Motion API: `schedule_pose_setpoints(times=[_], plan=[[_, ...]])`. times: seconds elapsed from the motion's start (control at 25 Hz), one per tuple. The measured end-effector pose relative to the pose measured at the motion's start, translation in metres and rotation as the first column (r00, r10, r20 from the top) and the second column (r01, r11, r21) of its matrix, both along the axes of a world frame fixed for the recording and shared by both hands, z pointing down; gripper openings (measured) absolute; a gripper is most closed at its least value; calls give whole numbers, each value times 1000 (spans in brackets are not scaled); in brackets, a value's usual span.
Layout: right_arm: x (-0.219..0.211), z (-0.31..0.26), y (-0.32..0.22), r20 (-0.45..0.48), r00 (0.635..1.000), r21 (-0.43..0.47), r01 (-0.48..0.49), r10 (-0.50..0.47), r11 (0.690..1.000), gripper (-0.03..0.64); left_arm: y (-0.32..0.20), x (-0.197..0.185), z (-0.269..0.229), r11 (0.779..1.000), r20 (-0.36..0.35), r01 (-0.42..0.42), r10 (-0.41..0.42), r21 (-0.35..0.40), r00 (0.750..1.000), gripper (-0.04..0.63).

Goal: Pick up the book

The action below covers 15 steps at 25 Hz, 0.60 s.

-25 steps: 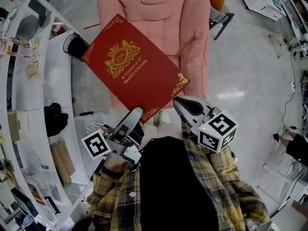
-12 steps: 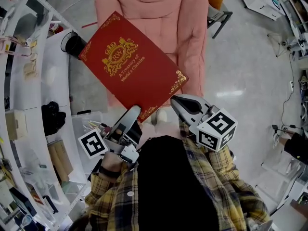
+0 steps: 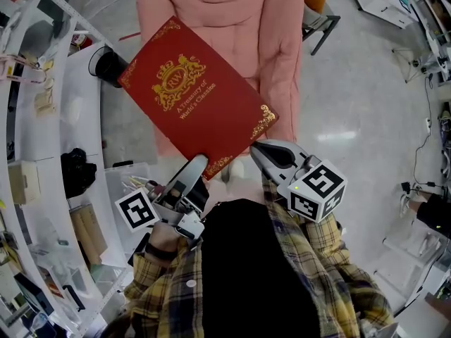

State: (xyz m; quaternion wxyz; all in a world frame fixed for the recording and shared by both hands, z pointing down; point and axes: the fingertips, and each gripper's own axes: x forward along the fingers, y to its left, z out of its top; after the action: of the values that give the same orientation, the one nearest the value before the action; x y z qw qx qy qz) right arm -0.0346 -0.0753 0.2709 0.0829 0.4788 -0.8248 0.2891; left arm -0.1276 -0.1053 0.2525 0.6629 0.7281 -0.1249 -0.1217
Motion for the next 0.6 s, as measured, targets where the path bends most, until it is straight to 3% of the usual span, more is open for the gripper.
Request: schedule_pose_setpoints(times=[0.6], plan=[[-1,3,-1,-2,1000,-1,6,-6,1000,18,-2,-2,0,1000,-6,15,-15,3,1000,233]])
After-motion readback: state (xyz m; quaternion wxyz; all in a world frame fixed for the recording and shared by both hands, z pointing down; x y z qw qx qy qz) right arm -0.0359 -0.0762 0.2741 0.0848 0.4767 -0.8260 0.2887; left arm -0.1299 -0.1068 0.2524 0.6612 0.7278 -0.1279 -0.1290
